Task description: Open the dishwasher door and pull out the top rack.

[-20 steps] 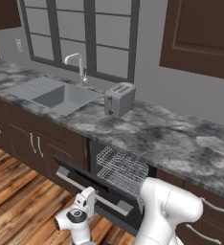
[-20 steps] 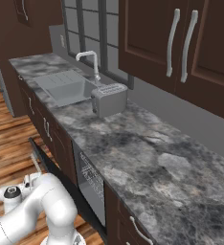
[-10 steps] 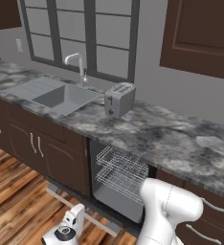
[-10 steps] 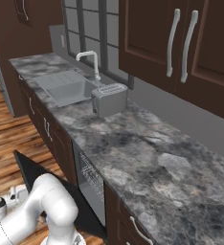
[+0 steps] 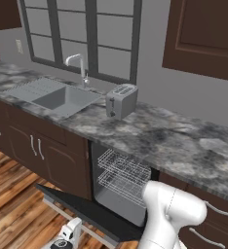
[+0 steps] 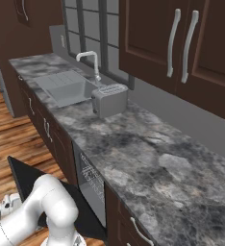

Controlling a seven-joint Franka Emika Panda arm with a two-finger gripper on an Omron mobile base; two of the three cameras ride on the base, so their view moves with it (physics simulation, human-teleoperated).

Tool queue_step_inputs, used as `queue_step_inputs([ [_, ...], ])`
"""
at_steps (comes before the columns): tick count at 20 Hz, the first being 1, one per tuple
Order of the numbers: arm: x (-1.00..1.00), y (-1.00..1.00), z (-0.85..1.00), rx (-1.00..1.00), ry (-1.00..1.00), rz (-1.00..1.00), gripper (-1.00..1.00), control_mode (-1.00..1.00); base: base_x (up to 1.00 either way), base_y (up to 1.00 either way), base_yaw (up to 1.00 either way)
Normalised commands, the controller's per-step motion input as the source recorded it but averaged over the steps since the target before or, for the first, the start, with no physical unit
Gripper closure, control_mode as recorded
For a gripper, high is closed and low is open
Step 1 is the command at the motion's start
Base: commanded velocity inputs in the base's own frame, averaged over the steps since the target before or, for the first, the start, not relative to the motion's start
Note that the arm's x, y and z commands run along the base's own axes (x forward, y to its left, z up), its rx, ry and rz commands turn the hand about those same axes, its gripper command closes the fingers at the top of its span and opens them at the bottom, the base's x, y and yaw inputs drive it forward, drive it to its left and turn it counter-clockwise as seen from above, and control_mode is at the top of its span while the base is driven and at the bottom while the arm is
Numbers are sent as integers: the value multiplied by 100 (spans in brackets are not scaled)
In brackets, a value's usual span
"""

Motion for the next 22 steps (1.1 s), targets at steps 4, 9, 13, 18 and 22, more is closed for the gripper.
queue_step_inputs([
  [4,-29,78,-35,-7,-6,-5,-100,-100,0,0,0],
  [9,-69,73,30,-20,-43,-4,-100,-100,0,0,0],
  [13,-74,59,39,-23,-48,-4,-100,-100,0,0,0],
  [18,-36,16,91,-7,-29,-5,-100,-100,0,0,0],
  [22,-3,0,100,6,-1,-5,-100,-100,0,0,0],
])
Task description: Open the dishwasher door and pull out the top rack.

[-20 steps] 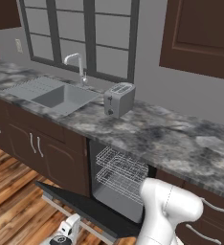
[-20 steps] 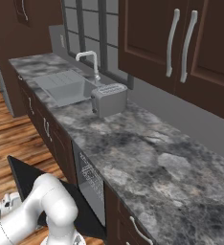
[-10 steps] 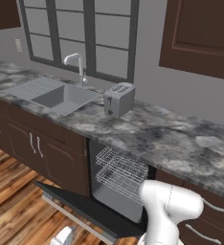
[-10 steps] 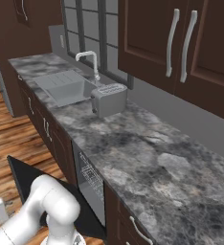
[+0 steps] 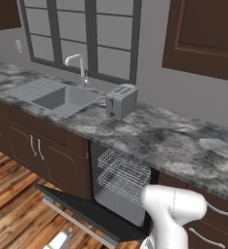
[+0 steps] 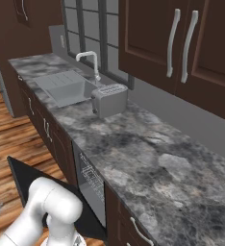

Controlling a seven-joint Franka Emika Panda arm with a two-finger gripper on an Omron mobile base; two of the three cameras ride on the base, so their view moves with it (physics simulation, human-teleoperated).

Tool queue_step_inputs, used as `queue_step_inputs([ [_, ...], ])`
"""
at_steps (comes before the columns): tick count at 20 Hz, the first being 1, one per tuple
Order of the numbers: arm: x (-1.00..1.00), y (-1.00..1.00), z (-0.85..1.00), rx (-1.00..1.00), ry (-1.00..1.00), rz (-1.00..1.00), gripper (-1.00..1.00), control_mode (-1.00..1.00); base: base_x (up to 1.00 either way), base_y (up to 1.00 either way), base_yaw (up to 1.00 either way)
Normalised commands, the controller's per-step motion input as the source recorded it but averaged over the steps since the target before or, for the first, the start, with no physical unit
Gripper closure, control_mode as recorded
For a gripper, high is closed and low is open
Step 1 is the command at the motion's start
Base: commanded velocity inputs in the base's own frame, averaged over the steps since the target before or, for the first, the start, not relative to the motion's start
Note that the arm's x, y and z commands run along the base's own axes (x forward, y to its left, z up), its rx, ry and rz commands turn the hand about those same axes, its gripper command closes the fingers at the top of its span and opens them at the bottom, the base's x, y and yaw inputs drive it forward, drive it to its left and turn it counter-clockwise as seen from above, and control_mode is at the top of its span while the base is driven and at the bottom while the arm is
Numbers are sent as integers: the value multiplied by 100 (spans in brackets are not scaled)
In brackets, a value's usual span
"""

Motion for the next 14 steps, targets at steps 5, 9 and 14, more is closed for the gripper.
queue_step_inputs([
  [5,0,0,100,11,2,-6,-100,-100,0,0,0],
  [9,0,-10,100,12,7,-10,-100,-100,0,0,0],
  [14,0,-21,100,12,11,-10,-100,-100,0,0,0],
])
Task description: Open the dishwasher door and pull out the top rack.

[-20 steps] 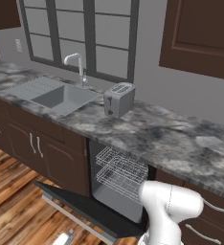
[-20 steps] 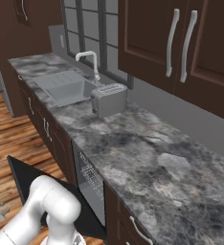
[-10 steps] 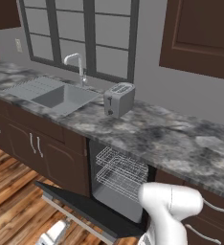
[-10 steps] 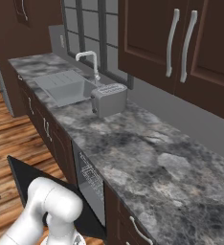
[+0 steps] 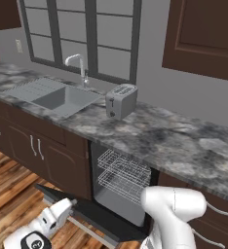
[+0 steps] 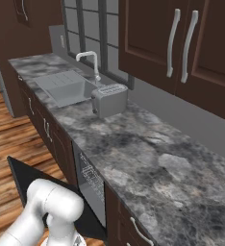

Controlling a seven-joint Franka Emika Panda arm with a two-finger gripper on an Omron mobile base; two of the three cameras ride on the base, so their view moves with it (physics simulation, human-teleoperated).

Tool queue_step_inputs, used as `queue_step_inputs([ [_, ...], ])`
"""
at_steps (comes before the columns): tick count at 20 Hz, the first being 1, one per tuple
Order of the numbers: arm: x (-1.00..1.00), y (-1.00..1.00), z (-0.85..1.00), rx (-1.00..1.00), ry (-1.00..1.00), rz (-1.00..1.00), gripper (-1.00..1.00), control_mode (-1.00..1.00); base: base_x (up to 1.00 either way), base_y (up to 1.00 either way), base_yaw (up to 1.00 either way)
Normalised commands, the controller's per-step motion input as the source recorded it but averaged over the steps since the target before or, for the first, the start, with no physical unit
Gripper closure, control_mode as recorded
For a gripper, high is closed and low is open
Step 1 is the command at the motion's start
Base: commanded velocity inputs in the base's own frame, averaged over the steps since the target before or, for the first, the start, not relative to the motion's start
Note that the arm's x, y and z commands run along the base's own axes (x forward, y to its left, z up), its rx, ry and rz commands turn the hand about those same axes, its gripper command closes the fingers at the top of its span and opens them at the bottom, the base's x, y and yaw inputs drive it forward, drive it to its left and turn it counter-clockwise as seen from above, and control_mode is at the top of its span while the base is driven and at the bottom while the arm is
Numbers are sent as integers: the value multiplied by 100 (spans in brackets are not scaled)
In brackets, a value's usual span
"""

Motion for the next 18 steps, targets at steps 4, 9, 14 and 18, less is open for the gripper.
queue_step_inputs([
  [4,0,-44,87,13,11,-9,-100,-100,0,0,0],
  [9,0,-63,69,8,9,-8,-100,-100,0,0,0],
  [14,0,-69,43,3,3,-5,-100,-100,0,0,0],
  [18,0,-75,12,1,0,0,-100,-100,0,0,0],
])
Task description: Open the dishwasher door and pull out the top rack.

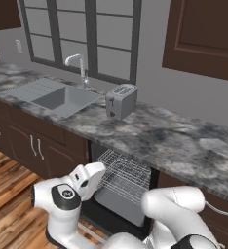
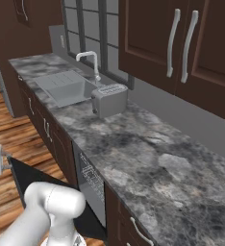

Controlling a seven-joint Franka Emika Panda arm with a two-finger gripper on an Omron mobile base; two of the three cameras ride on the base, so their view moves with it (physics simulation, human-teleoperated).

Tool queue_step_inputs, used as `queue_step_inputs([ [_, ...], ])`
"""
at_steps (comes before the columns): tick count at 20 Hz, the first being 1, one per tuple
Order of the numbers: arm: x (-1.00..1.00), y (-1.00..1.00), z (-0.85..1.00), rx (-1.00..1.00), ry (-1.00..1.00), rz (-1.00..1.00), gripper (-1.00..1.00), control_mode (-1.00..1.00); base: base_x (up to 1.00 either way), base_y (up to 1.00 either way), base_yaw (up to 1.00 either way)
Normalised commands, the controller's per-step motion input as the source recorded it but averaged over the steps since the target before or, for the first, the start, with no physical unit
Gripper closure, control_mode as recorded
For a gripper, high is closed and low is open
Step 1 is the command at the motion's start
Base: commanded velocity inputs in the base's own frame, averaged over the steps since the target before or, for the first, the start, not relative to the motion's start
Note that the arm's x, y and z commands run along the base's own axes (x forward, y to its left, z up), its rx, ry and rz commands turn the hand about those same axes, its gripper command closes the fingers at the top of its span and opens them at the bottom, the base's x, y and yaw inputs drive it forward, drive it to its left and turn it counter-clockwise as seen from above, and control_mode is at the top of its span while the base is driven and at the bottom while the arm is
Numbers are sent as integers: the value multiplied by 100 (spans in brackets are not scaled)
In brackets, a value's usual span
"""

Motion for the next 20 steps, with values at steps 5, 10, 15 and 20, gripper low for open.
queue_step_inputs([
  [5,2,-66,0,0,0,0,-100,-100,0,0,0],
  [10,15,-60,0,0,0,0,-100,-100,0,0,0],
  [15,22,-53,-12,1,0,0,-100,-100,0,0,0],
  [20,16,-42,-29,7,2,0,-100,-100,0,0,0],
])
